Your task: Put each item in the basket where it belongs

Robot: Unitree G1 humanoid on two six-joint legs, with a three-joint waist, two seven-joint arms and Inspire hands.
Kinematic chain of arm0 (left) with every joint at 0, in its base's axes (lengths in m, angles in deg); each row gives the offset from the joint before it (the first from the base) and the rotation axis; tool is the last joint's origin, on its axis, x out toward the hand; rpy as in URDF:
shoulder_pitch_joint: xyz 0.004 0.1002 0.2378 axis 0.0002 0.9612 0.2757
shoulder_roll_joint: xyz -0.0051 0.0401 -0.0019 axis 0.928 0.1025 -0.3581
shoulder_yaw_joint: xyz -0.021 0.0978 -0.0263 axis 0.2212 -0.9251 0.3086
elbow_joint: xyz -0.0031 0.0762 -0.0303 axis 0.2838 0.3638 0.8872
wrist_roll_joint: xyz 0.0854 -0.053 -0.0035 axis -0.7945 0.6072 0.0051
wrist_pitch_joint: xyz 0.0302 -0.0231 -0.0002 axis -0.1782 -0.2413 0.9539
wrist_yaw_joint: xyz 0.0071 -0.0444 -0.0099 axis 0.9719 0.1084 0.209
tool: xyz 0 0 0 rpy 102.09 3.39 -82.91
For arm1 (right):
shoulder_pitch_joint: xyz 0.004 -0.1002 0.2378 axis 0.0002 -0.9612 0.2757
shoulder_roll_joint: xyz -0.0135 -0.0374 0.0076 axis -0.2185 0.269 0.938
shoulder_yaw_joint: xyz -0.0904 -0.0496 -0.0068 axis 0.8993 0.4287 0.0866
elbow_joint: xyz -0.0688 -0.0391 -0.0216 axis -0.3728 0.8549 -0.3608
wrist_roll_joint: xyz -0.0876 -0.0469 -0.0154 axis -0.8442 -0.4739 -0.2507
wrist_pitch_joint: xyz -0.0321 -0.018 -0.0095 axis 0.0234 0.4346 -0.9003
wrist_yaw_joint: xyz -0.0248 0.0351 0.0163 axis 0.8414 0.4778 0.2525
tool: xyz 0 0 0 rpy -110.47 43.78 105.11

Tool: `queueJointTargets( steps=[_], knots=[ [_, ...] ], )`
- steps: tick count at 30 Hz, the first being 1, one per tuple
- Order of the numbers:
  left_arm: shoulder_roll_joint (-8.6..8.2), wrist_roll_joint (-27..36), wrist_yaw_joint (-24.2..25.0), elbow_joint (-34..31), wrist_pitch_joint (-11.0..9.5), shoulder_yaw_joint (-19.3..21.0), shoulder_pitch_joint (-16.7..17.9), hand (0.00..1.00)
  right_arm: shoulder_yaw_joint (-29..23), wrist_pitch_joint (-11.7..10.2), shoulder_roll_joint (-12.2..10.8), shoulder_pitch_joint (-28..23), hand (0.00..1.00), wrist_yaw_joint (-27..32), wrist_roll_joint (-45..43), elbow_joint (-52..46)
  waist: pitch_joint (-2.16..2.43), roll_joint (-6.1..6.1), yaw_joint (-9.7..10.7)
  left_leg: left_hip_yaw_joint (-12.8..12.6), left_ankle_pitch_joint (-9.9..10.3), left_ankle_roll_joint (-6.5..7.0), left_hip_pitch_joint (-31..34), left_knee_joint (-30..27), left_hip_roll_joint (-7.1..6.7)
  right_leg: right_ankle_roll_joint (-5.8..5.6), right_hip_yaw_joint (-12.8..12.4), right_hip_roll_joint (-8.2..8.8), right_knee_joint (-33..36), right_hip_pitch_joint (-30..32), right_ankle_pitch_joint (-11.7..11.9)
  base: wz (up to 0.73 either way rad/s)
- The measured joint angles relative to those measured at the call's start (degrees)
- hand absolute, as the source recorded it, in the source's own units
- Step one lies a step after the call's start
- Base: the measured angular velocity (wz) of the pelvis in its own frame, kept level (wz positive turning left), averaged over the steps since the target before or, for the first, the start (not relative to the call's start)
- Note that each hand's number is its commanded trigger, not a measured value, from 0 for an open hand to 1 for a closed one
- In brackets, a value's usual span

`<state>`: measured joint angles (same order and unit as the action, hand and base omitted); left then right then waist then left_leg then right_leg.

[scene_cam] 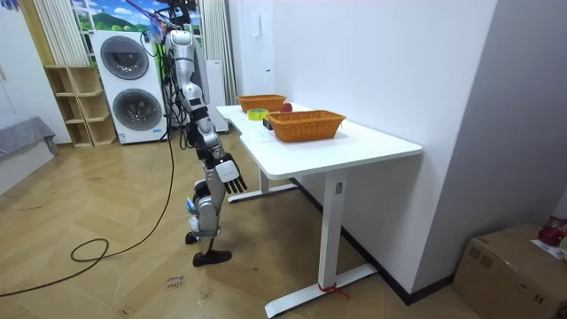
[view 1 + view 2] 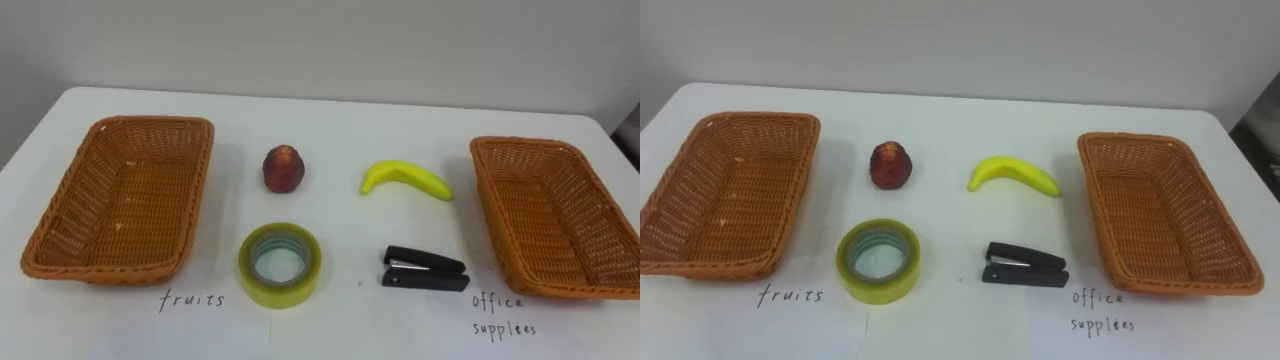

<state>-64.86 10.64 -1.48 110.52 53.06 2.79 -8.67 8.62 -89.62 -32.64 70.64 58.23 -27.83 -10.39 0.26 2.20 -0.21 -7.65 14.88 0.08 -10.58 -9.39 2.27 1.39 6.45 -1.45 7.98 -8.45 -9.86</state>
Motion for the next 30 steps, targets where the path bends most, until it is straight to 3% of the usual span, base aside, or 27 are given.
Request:
queueJointTargets(
  steps=[18, 26, 30],
  knots=[
    [-0.03, 0.91, 0.2, -0.14, 0.15, 0.47, 0.38, 0.0, -0.15, 0.1, -0.02, -0.1, 0.0, 0.95, 2.38, 0.35, -0.11, -0.6, -0.04, -0.14, 0.01, 0.01, 0.0, 0.12, 0.04, 0.0, -0.18, -0.02, 0.53, 0.4, 0.0, 0.0],
    [0.12, 1.0, -1.85, 0.07, 0.2, 2.99, 0.24, 0.0, -2.07, 0.56, -0.22, -0.64, 0.0, 4.43, 6.43, 2.02, -0.29, -0.7, 0.06, -0.13, 0.0, 0.02, 0.0, 0.05, 0.0, 0.01, -0.2, 0.03, 0.69, 0.47, 0.0, 0.0],
    [0.25, 1.35, -2.59, 0.17, 0.18, 4.01, 0.27, 0.0, -5.71, 0.91, -0.22, -1.6, 0.0, 6.5, 8.69, 2.02, -0.29, -0.66, 0.21, -0.29, 0.0, 0.02, -0.03, -0.04, -0.02, 0.0, -0.34, 0.03, 0.7, 0.53, 0.0, 0.0]
  ],
)
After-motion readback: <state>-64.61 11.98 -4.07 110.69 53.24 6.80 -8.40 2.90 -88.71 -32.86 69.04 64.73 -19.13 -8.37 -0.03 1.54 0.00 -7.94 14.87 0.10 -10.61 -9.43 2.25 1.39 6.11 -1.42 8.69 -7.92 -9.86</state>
